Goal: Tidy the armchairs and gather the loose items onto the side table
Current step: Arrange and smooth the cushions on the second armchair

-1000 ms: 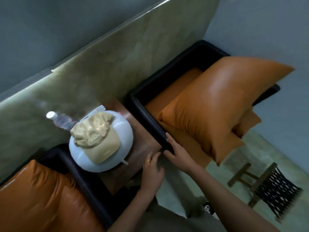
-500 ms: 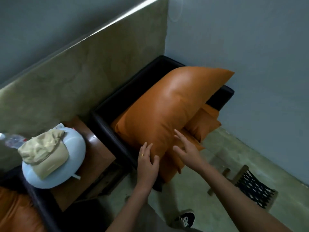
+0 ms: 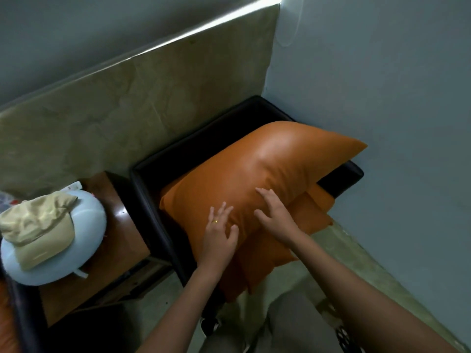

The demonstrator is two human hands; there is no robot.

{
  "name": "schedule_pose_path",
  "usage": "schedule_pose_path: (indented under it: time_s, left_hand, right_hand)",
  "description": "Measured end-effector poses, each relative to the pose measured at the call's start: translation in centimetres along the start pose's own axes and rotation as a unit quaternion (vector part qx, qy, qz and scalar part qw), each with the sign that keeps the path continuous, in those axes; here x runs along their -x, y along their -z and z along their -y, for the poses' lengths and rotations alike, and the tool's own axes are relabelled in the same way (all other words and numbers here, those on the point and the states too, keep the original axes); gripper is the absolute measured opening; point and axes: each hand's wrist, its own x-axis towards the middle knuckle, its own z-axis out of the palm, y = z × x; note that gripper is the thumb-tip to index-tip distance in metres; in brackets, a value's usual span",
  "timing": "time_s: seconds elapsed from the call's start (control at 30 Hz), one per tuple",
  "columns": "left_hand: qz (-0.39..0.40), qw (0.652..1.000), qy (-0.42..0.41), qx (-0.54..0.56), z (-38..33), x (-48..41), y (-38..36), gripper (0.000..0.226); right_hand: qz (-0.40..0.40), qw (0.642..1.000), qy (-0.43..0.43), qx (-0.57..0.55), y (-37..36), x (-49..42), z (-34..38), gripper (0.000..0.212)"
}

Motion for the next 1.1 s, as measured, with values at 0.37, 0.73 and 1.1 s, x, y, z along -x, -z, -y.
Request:
schedule_pose_path:
  time_s: [0.37,0.73,1.1]
  left_hand:
    - [-0.072,0.982,0.126,-0.121,-0.6,-7.1,-8.2,0.054]
    - [-0.387,0.866,0.133,-0.287,0.9,-13.1,-19.7,0.052]
    - [-0.468,0.832,0.074,-0.288,6.1,-14.1,-18.5,0.055]
  right_hand:
    - [0.081,0.946,0.131,0.284,5.2,-12.7,-9.7,0.057]
    - [-0.012,0.886,0.394,0.245,5.9,-18.9,-19.6,0.059]
    - [-0.117,0.838,0.491,0.206,0.5,-21.2,-19.6,0.058]
